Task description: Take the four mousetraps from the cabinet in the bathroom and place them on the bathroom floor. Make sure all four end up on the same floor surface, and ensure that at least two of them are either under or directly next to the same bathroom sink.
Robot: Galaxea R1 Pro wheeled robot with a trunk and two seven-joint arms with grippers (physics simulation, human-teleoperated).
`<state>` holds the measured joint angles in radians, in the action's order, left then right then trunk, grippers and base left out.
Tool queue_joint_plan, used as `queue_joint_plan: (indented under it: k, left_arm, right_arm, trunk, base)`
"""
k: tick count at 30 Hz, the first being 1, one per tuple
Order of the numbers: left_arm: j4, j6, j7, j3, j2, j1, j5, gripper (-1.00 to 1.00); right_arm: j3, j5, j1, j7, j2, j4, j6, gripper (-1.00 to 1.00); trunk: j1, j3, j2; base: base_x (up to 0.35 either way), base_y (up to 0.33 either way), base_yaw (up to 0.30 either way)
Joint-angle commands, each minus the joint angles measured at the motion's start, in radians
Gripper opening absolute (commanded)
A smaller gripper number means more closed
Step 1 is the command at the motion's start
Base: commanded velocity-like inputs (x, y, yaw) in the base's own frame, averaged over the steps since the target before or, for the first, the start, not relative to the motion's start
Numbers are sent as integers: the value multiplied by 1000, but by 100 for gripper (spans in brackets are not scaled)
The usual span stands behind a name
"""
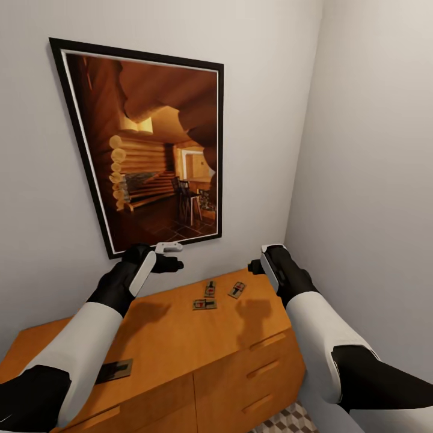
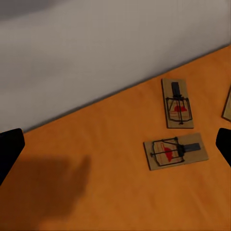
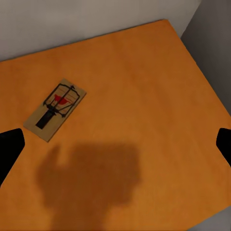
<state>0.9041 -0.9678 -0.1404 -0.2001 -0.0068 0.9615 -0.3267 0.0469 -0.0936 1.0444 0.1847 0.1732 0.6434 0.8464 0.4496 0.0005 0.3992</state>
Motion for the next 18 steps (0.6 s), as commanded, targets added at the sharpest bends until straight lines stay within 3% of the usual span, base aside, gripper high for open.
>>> queue_joint_plan:
  k: [1,10,18]
  left_arm:
    - [0,-3,-10,-2,0,0,-11,100]
    - [-2,-4,-3,-1,-5,0,-13,100]
    - [-34,-2,54,-2,-18,0,-14,100]
  right_arm:
    - [5,-9,0,-4,1,1,4,100]
    - [4,-9,0,-4,1,1,5,100]
    - [3,-9,0,-4,1,1,5,100]
  trunk:
    - [0,-1,1]
    - [0,-1,1]
    - [0,-1,1]
  base:
    - [15,0,0]
    - [7,0,0]
    - [1,0,0]
